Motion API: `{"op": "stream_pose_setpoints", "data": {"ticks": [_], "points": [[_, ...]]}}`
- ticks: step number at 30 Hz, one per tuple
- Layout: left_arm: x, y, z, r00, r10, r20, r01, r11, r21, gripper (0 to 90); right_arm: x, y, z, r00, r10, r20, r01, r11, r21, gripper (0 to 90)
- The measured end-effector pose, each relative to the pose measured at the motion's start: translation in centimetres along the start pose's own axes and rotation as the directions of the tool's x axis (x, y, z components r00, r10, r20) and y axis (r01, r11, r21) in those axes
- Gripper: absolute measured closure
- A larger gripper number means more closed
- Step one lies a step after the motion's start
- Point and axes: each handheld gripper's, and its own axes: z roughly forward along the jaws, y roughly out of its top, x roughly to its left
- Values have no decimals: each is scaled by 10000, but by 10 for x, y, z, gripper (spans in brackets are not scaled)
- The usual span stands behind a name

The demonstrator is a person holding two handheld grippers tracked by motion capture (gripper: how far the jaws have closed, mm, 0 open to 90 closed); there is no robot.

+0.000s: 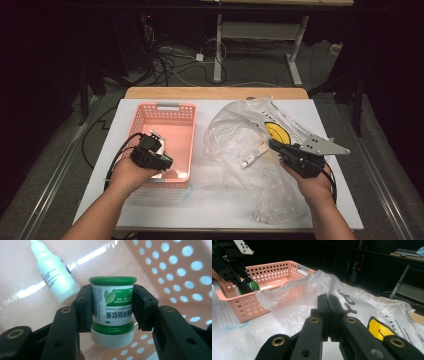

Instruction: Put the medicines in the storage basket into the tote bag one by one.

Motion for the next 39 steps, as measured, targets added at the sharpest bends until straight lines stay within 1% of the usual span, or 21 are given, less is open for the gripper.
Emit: {"op": "stream_pose_setpoints", "data": {"ticks": [2,4,9,11,13,16,18,21,23,26,28,35,36,39], "points": [[-1,-4,-2,9999,-4,-113,0,9993,-373,540,0,0,0,10000,-10,1,10,10000,-9,900],[-2,-7,-3,9998,36,-191,-49,9979,-645,540,0,0,0,10000,-2,-8,2,10000,-1,900],[-4,-16,-7,9996,109,-256,-142,9908,-1349,540,1,-1,1,10000,13,1,-13,10000,28,900],[-5,-19,-7,9997,111,-239,-147,9879,-1542,540,1,-1,1,10000,27,-32,-27,10000,42,900],[-5,-22,-7,9996,173,-219,-206,9863,-1636,540,2,-1,1,10000,-12,-22,12,10000,77,900],[-6,-26,-8,9995,195,-236,-237,9808,-1937,540,2,-1,2,10000,-7,-12,7,10000,92,900],[-7,-28,-8,9997,154,-187,-191,9756,-2186,540,1,-1,2,10000,-30,8,30,10000,76,900],[-8,-30,-9,9996,127,-254,-185,9692,-2455,540,1,-2,2,10000,12,4,-12,10000,76,900],[-10,-32,-10,9997,118,-221,-173,9641,-2650,540,1,-3,2,10000,24,-25,-24,9999,99,900],[-13,-34,-10,9993,221,-301,-297,9588,-2824,540,1,-3,3,10000,0,-6,0,9999,123,900],[-16,-35,-9,9983,347,-466,-469,9552,-2923,540,2,-3,3,10000,3,2,-3,9999,130,900],[-24,-37,-8,9981,383,-489,-527,9381,-3423,540,3,-3,3,10000,-28,-32,29,9999,114,900],[-24,-37,-8,9984,363,-440,-495,9354,-3501,540,3,-3,3,10000,-30,-28,31,9999,119,900],[-27,-37,-8,9981,410,-449,-545,9305,-3621,540,4,-2,2,10000,-48,-32,49,9999,95,900]]}}
